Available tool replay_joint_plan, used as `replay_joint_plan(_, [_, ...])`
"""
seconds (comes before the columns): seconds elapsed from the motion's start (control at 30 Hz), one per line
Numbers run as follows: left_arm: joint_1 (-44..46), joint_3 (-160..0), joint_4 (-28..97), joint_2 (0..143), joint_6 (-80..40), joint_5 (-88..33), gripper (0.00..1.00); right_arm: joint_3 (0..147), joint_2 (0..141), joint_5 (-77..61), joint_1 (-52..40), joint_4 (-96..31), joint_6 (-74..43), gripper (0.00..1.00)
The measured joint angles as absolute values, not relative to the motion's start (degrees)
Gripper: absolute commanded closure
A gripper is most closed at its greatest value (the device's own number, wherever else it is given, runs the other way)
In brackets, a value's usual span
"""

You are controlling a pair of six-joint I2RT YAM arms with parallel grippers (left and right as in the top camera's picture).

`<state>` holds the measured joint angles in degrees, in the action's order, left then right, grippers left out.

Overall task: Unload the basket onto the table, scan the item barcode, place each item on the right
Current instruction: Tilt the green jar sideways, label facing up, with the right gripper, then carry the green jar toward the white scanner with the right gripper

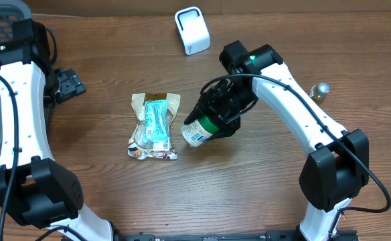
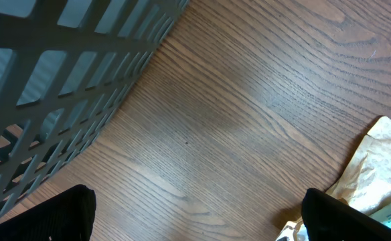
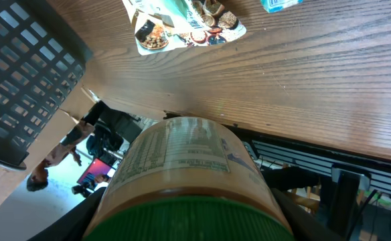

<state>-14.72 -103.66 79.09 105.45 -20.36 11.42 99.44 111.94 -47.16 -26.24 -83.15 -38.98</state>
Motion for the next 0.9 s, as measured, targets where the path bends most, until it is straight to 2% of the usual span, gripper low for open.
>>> replay_joint_plan(0.27, [-14.7, -103.7, 79.1, 105.4, -20.4, 11.4, 0.0, 99.4, 111.9, -42.4, -26.2, -79.7, -39.0, 0.67])
replay_joint_plan(0.47, [-14.7, -103.7, 79.1, 105.4, -20.4, 11.4, 0.01, 99.4, 111.9, -29.4, -26.2, -78.2, -38.4, 0.67])
replay_joint_plan(0.67, [-14.7, -103.7, 79.1, 105.4, -20.4, 11.4, 0.0, 99.4, 111.9, -17.4, -26.2, -72.9, -31.4, 0.67])
replay_joint_plan(0.77, [-14.7, -103.7, 79.1, 105.4, -20.4, 11.4, 0.01, 99.5, 111.9, -15.1, -26.2, -69.8, -26.2, 0.67])
replay_joint_plan(0.9, [-14.7, -103.7, 79.1, 105.4, -20.4, 11.4, 0.0, 103.0, 112.2, -13.7, -26.2, -72.0, -20.5, 0.64])
